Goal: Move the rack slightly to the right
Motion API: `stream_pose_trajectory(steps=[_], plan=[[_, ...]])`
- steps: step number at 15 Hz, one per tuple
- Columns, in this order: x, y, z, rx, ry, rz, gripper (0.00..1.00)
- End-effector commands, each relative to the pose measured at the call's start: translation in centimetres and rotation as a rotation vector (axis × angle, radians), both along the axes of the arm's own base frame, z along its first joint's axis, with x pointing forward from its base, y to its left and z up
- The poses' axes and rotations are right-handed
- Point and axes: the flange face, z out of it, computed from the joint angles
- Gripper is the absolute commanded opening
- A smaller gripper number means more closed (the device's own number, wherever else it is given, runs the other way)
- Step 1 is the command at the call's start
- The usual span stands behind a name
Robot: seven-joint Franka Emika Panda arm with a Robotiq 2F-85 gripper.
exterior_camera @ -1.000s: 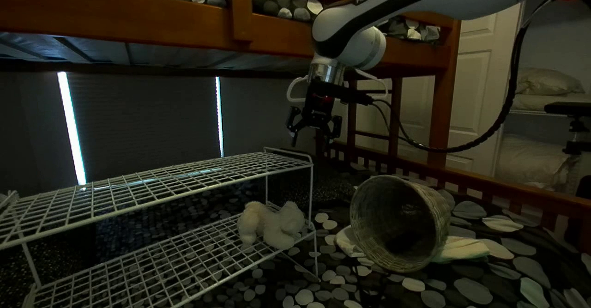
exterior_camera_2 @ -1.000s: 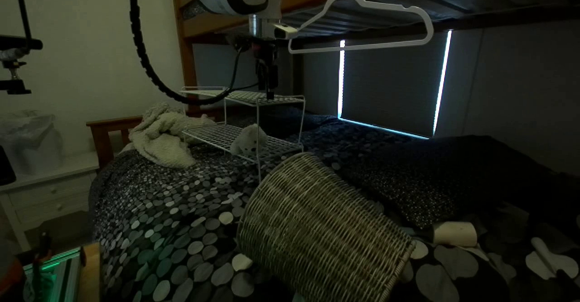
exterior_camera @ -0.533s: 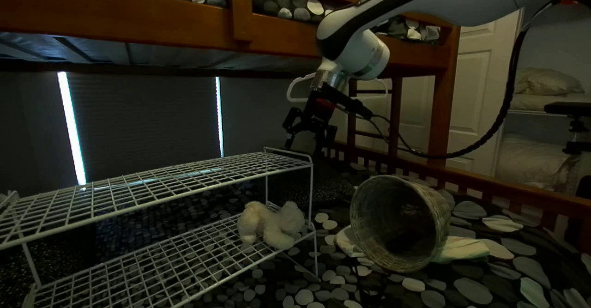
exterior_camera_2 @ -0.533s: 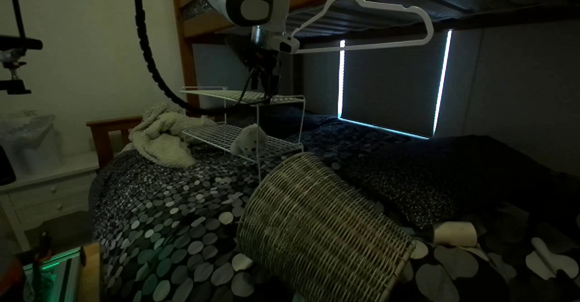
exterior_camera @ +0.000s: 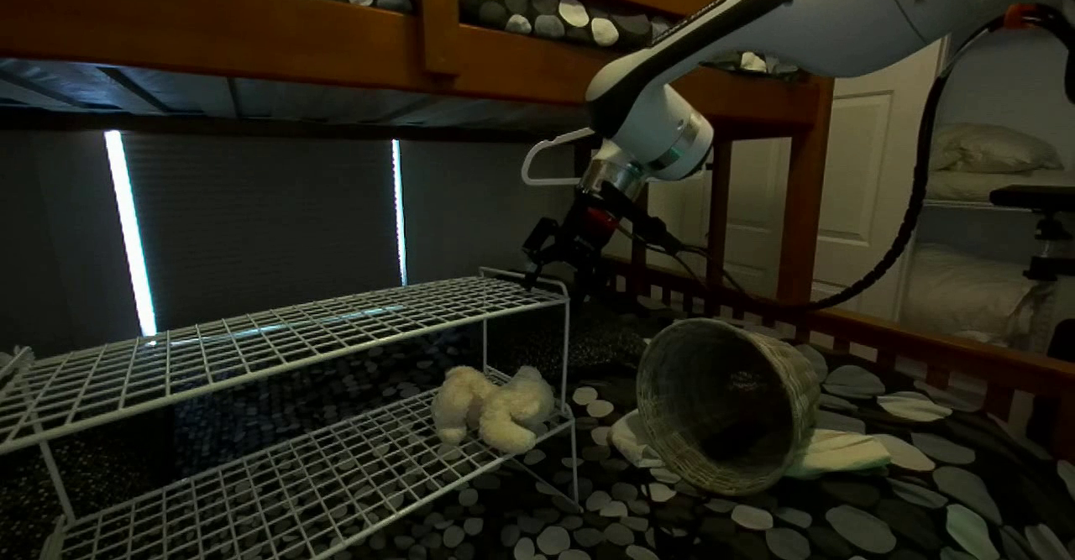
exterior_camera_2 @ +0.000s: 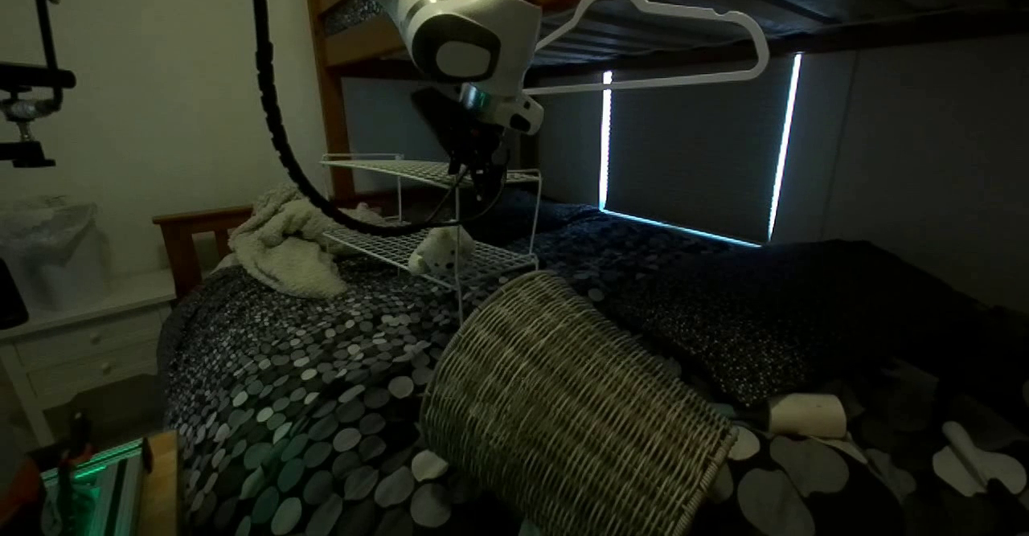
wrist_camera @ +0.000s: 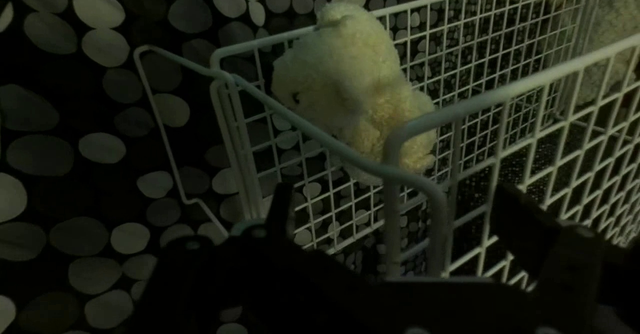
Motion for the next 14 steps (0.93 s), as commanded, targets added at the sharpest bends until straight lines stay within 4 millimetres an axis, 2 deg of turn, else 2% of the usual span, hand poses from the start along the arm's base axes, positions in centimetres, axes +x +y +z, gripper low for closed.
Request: stream_pose_trajectory(steps=[1, 5, 9, 14], plan=[[0.2, -0.2, -0.3, 0.011, 0.004, 0.000, 1.00], [0.3, -0.3, -0.6, 0.018, 0.007, -0.003, 1.00], [1.3, 0.6, -0.9, 0.235, -0.054, 0.074, 1.00], [2.2, -0.1, -3.2, 0.403, -0.076, 0.124, 1.00]])
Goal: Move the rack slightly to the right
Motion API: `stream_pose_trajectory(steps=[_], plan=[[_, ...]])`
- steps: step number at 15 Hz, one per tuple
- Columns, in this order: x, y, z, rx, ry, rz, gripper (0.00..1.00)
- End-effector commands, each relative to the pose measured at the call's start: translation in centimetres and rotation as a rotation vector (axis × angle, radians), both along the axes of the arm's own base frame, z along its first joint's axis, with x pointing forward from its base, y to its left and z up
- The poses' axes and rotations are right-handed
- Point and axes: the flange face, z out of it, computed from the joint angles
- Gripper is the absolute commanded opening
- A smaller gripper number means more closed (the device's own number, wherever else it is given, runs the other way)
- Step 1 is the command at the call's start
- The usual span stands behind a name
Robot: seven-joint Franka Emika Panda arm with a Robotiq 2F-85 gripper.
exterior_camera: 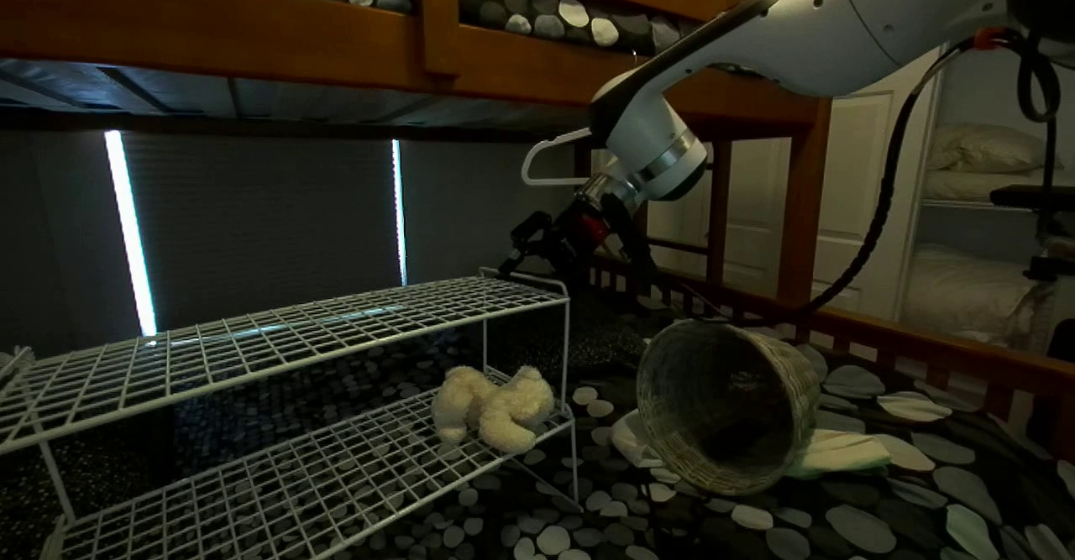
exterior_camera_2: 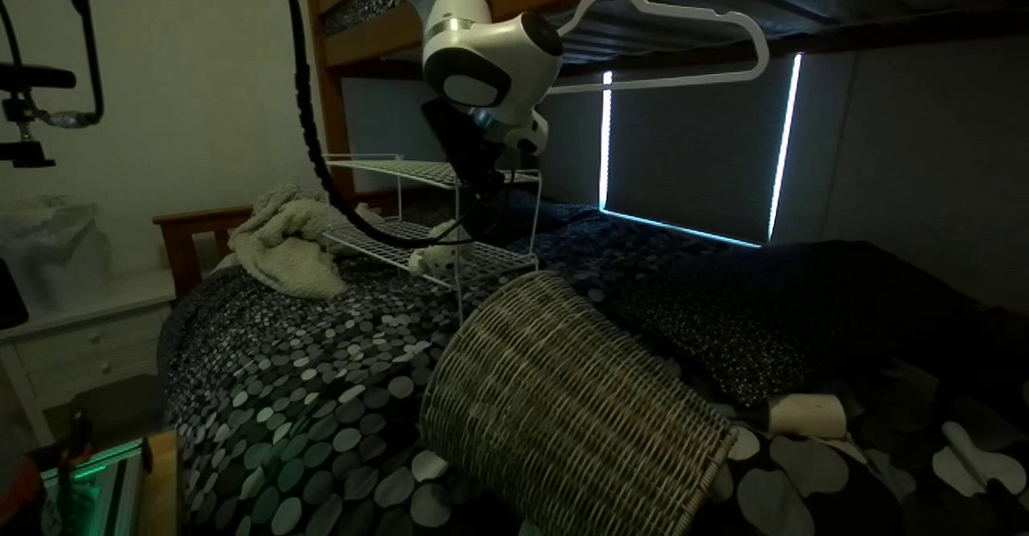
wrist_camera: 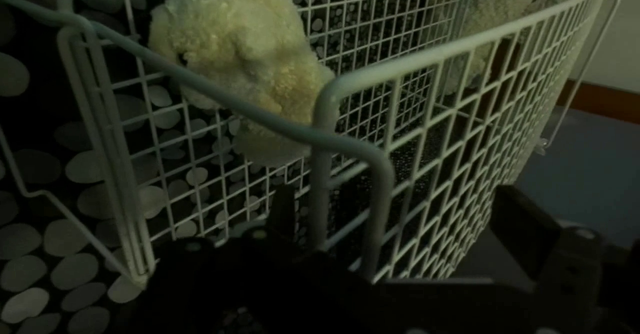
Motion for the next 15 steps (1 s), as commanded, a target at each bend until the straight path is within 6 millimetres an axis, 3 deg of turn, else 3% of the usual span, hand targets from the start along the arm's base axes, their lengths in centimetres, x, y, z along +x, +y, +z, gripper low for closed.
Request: stream_pose_trajectory(steps=[1, 10, 11, 12, 15], plan=[[0.7, -0.6, -2.0, 0.141, 0.010, 0.064, 1.00], [1.4, -3.0, -5.5, 0.390, 0.039, 0.087, 0.99], [1.5, -3.2, -5.7, 0.414, 0.034, 0.081, 0.91], [1.6, -3.5, -5.8, 0.434, 0.024, 0.075, 0.74], [1.8, -3.9, -5.9, 0.482, 0.004, 0.063, 0.51]])
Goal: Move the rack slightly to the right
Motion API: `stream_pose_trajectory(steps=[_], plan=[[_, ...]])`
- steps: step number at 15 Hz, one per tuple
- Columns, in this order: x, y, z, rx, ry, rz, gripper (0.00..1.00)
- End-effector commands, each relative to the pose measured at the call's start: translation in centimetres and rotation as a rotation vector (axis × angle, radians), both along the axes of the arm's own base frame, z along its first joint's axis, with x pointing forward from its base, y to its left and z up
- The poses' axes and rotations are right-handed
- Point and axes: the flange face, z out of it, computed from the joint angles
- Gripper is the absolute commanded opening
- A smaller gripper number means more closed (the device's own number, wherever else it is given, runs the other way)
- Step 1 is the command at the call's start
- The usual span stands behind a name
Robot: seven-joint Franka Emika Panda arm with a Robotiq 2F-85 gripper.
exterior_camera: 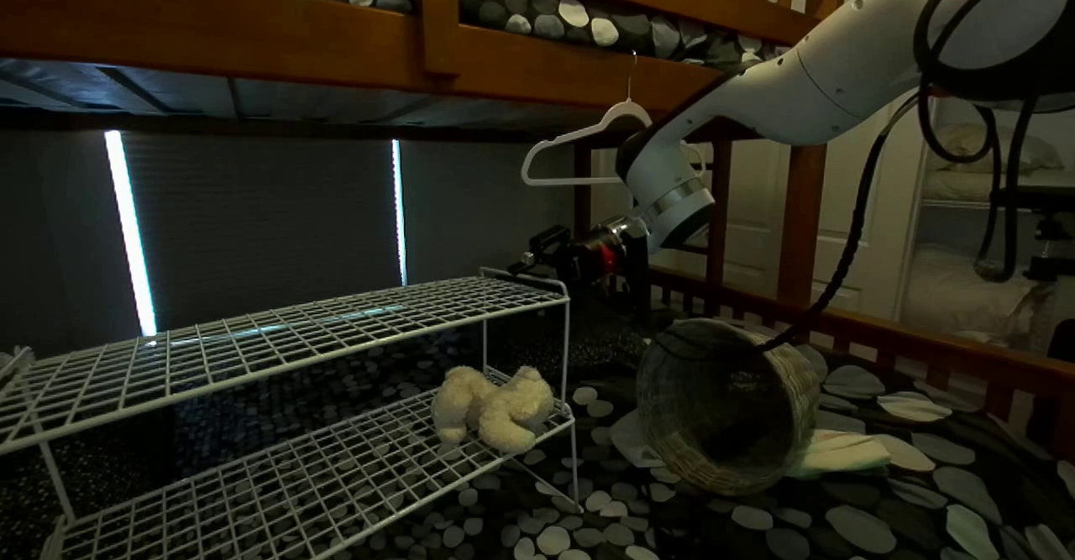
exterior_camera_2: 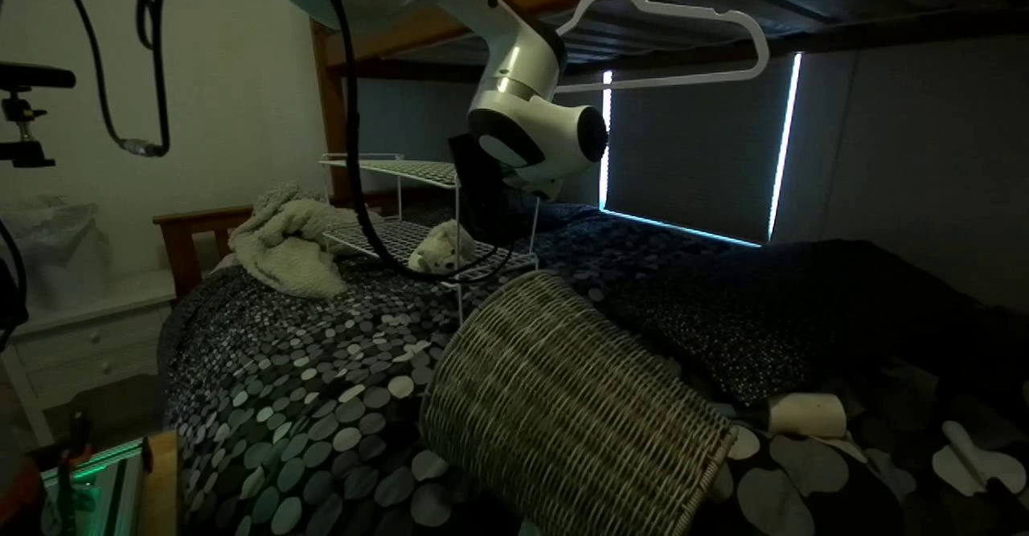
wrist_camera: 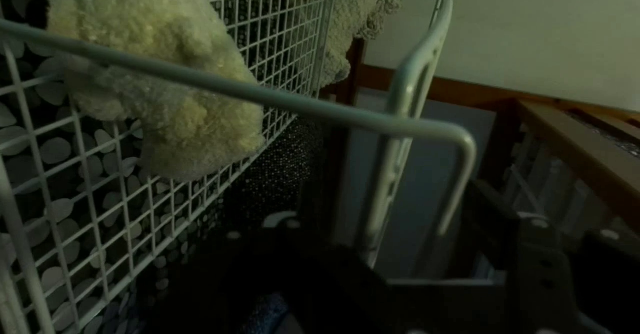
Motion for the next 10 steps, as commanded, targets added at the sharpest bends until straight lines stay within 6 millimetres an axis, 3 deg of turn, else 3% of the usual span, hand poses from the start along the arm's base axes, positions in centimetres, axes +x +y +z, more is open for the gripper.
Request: stream_pose_trajectory(steps=[1, 7, 10], plan=[[0.3, -0.6, -0.3, 0.078, -0.021, -0.006, 0.44], [0.3, -0.8, -1.4, 0.159, -0.009, 0.009, 0.00], [0.3, -0.9, -2.0, 0.189, 0.004, 0.014, 0.02]])
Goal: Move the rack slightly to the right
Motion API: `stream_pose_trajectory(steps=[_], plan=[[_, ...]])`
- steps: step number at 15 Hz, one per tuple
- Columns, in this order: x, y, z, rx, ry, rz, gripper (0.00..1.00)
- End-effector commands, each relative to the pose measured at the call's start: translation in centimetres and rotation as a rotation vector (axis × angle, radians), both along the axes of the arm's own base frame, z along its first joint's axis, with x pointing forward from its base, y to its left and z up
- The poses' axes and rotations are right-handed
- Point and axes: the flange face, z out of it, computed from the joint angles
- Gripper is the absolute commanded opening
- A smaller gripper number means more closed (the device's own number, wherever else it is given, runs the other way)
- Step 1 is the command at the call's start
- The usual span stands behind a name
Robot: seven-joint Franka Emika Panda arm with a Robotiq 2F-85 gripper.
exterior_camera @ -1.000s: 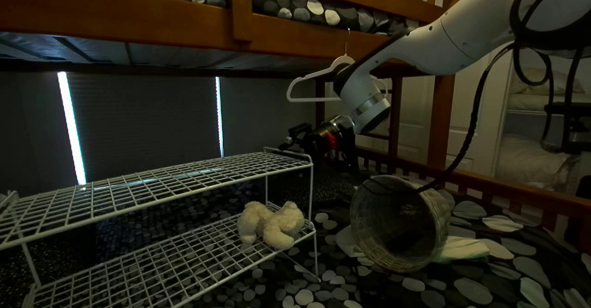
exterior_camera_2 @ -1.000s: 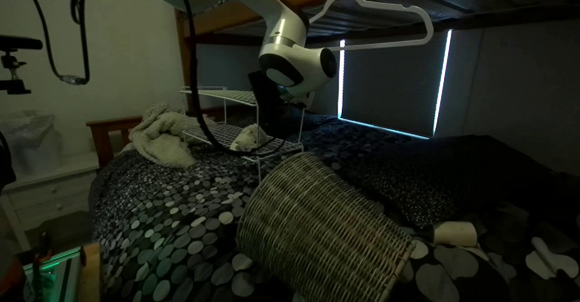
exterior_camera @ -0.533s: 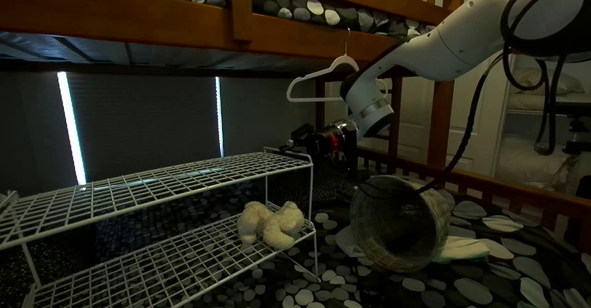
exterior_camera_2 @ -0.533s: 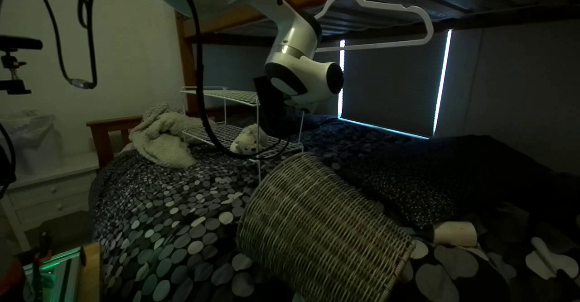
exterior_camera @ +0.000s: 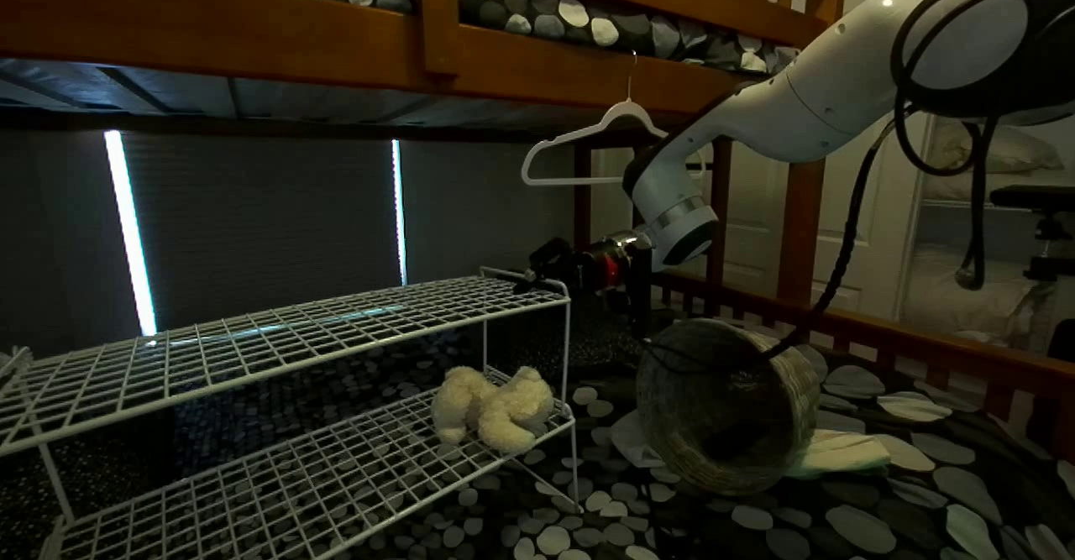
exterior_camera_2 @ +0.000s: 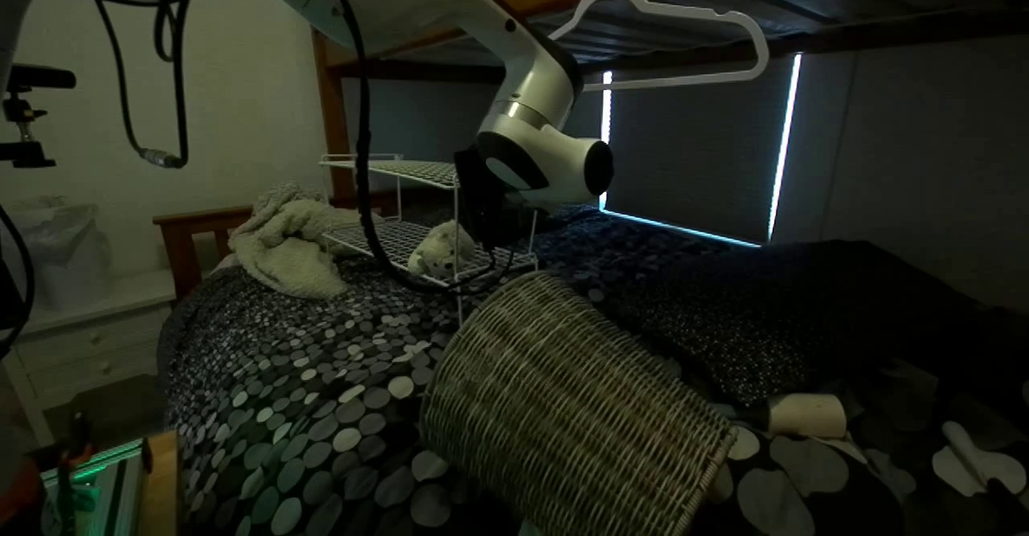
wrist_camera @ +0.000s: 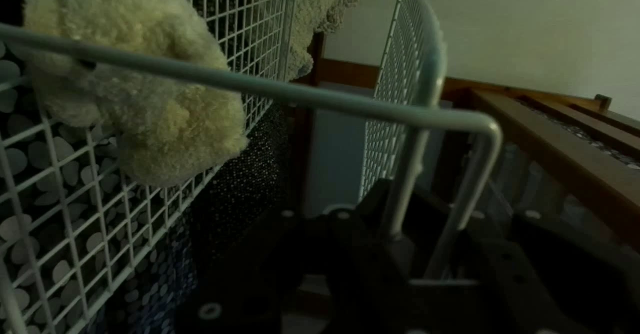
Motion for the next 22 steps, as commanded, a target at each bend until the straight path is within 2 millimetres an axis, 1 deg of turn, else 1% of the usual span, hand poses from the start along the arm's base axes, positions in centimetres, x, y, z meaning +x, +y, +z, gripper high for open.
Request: stream_pose_trajectory(steps=[1, 5, 10, 15, 17, 19, 20, 22], plan=[[0.2, -0.2, 0.1, 0.080, -0.012, 0.016, 0.02], [0.1, -0.2, 0.5, 0.121, -0.022, 0.026, 0.02], [0.1, -0.5, 1.3, 0.196, -0.092, 0.022, 0.02], [-0.2, -1.0, 1.4, 0.203, -0.124, 0.016, 0.02], [-0.5, -1.6, 1.4, 0.179, -0.117, 0.011, 0.02], [-1.2, -2.3, 1.3, 0.162, -0.105, 0.006, 0.07], [-1.5, -2.7, 1.3, 0.157, -0.105, 0.003, 0.02], [-2.2, -3.5, 1.5, 0.138, -0.113, -0.009, 0.02]])
